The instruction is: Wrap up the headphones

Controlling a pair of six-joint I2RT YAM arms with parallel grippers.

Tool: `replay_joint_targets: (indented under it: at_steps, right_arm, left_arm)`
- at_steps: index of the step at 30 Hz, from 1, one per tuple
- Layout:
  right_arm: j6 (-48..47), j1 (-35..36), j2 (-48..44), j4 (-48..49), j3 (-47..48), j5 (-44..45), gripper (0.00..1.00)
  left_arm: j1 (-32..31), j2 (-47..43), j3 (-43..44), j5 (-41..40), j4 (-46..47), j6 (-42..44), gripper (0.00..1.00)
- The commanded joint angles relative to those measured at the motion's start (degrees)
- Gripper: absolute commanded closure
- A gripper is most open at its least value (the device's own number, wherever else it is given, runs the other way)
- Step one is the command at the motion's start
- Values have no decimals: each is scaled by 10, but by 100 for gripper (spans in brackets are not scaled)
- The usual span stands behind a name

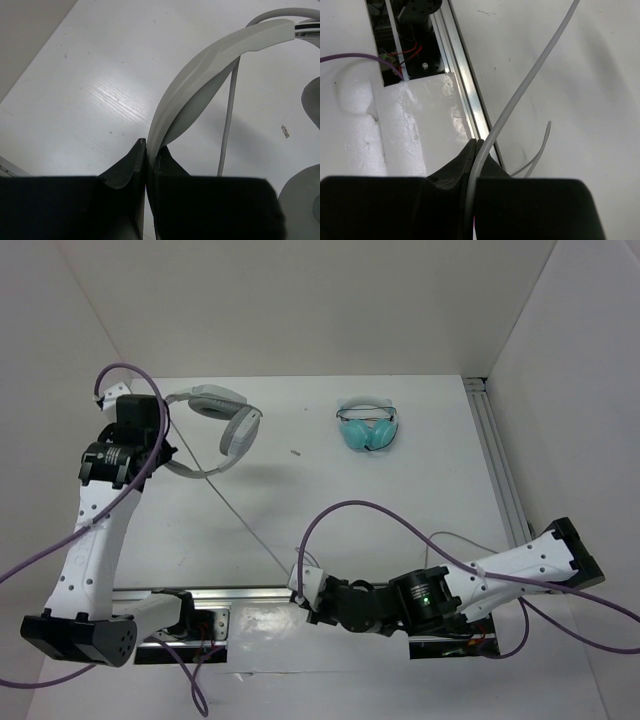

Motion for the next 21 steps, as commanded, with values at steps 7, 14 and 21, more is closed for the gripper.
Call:
replay_joint_targets:
  at_steps: [7,14,21]
  right_arm:
    - [23,9,-34,-10,-21,18,100]
    - [16,9,-34,-21,-21,83,100]
    - [-2,22,-34,1,32,0,100]
  left_arm:
    - [44,0,27,75,86,-27,100]
    - [44,-15,-24,105,123,-17,100]
    - [7,-32,-56,33,134,-3,100]
